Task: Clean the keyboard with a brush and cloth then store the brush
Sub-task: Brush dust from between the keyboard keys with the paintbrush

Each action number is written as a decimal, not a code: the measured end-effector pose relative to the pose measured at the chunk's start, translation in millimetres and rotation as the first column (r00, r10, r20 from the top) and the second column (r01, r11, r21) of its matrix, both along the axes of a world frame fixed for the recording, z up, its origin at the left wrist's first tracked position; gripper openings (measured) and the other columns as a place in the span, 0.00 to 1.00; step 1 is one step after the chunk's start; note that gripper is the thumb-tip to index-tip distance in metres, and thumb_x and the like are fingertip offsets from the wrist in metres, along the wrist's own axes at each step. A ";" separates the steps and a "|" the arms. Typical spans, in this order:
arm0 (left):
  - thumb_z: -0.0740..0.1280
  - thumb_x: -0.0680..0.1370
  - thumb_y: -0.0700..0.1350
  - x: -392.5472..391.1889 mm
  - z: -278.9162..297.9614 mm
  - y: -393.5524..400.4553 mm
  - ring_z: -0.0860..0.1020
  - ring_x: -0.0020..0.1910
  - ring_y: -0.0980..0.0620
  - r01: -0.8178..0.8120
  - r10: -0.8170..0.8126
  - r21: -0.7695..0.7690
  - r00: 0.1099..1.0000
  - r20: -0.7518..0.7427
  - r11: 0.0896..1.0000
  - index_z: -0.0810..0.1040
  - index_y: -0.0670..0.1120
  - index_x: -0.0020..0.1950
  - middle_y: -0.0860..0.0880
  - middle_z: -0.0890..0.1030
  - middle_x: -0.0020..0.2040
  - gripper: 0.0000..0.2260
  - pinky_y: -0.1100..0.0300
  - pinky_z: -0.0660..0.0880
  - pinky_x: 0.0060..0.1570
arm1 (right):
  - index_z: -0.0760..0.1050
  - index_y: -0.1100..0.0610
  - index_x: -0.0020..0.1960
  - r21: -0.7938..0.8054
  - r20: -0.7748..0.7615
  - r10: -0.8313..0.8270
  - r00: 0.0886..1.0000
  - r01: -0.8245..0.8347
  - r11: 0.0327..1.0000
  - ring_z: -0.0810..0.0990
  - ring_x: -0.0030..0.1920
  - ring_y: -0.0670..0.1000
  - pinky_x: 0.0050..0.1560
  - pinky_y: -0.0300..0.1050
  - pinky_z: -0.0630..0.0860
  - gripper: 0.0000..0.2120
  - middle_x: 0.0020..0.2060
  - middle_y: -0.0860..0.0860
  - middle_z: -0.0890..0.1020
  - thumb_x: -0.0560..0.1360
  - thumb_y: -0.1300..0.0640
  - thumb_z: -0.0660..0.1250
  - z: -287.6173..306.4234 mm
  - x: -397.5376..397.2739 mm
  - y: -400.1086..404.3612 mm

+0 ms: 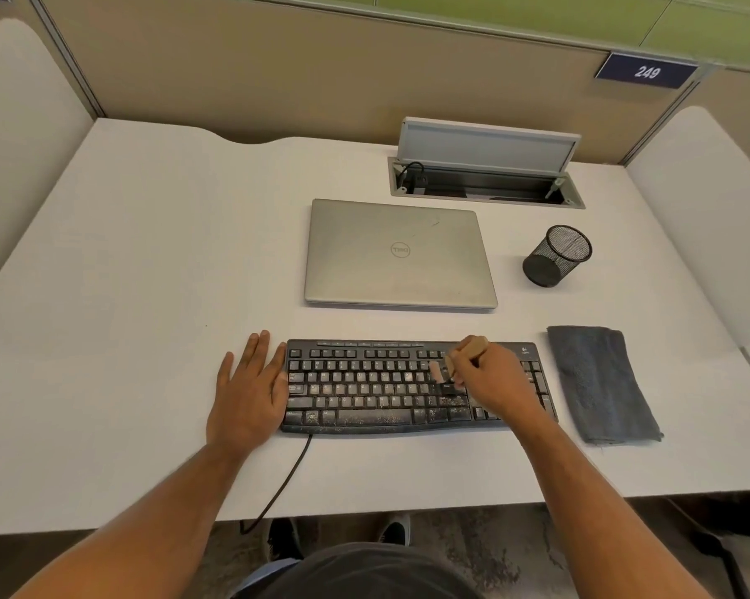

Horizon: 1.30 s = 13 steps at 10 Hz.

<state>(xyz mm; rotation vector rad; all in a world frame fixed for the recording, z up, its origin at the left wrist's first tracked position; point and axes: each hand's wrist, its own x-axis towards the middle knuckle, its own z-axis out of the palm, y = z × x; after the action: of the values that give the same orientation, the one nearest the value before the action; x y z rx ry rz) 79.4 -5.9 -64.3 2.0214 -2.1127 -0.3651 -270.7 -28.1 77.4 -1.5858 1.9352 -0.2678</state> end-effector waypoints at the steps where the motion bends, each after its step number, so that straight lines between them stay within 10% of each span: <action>1: 0.41 0.83 0.56 -0.4 0.2 -0.2 0.48 0.83 0.53 0.002 -0.002 0.002 1.000 0.001 1.000 0.58 0.51 0.83 0.49 0.54 0.84 0.29 0.44 0.47 0.80 | 0.81 0.56 0.43 0.025 -0.012 0.013 1.000 -0.012 1.000 0.86 0.40 0.54 0.47 0.56 0.84 0.15 0.35 0.52 0.86 0.83 0.50 0.62 1.0 -3.2 -5.2; 13: 0.41 0.83 0.56 -0.6 -0.7 -1.2 0.48 0.83 0.53 0.004 -0.004 0.002 1.000 0.005 1.000 0.59 0.51 0.83 0.49 0.54 0.83 0.29 0.44 0.47 0.80 | 0.82 0.57 0.40 0.017 0.102 -0.014 0.995 0.012 1.000 0.86 0.38 0.55 0.47 0.59 0.84 0.17 0.32 0.52 0.85 0.83 0.53 0.63 -5.6 22.3 6.1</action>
<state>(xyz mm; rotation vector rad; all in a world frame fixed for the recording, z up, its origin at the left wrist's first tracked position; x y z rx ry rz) 78.8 -7.1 -65.0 2.0218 -2.1203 -0.3624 -248.4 -22.0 71.8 -1.5199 1.8656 -0.3317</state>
